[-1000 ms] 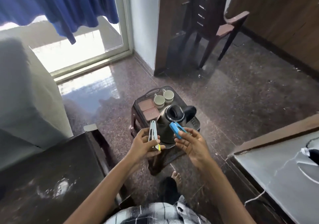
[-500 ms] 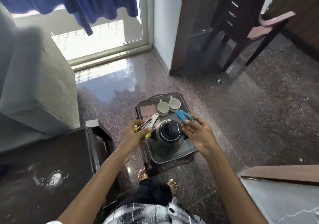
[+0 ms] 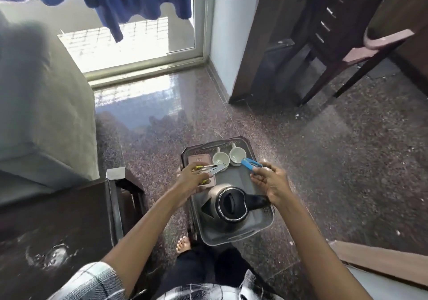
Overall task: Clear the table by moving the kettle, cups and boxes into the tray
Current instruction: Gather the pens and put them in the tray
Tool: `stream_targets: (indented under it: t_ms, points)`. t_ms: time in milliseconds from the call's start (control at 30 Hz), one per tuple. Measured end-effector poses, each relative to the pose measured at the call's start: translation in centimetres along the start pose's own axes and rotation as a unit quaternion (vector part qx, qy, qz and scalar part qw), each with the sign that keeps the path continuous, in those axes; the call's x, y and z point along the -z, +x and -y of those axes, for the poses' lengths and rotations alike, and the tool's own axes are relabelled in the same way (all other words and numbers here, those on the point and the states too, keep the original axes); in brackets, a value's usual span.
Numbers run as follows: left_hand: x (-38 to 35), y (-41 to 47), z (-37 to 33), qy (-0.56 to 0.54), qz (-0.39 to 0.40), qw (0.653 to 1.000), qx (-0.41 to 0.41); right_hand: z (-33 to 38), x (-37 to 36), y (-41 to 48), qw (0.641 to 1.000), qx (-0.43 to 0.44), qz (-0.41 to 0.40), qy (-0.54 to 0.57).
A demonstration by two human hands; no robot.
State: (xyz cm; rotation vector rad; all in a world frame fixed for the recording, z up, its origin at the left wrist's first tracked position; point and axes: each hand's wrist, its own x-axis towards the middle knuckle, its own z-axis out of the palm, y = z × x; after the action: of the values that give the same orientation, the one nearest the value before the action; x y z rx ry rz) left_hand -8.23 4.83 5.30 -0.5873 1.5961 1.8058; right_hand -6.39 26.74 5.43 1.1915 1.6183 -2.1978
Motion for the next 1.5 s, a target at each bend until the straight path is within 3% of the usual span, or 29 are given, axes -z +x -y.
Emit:
stream_targets:
  t_ms: [167,367,533,700,833,967,1067,1133,1200,1233,1333,1500]
  points:
    - [-1.4,2.6,0.2,0.024,-0.064,0.997,0.020,-1.7,-0.3,6.7,0.976,-0.023,-0.002,-0.217]
    - [-1.7,4.4,1.9,-0.035,-0.153,0.986,0.058,-6.3,-1.5,13.2,0.925,-0.099,0.074,-0.359]
    - [-2.2,4.7,3.1,-0.059,-0.190,0.978,0.061,-10.7,-1.4,17.2,0.895,-0.092,0.090,-0.427]
    - [-2.4,4.8,3.6,-0.063,-0.194,0.977,0.062,-10.6,-2.3,16.7,0.876,-0.080,0.118,-0.462]
    - [-2.5,4.7,3.5,-0.067,-0.188,0.978,0.054,-11.2,-2.6,17.1,0.814,-0.007,0.156,-0.560]
    - [-2.5,4.8,3.6,-0.067,-0.189,0.979,0.050,-11.4,-2.5,16.9,0.794,0.010,0.158,-0.587]
    - [-2.5,4.8,3.7,-0.058,-0.179,0.981,0.052,-10.1,-2.3,16.8,0.805,0.027,0.129,-0.579]
    - [-2.5,5.0,3.7,-0.044,-0.173,0.982,0.055,-8.2,-2.4,15.9,0.862,0.012,0.106,-0.496]
    - [-2.7,5.2,3.4,-0.033,-0.167,0.984,0.057,-6.2,-2.5,14.5,0.931,-0.073,0.135,-0.331]
    - [-2.8,5.3,3.3,-0.026,-0.162,0.985,0.058,-5.1,-2.3,13.6,0.947,-0.120,0.168,-0.246]
    - [-3.4,5.8,2.7,0.010,-0.140,0.988,0.070,-3.1,-1.7,11.6,0.944,-0.197,0.253,-0.074]
    - [-4.0,6.7,2.6,0.085,-0.097,0.987,0.097,-3.2,-0.9,10.7,0.956,-0.198,0.207,-0.065]
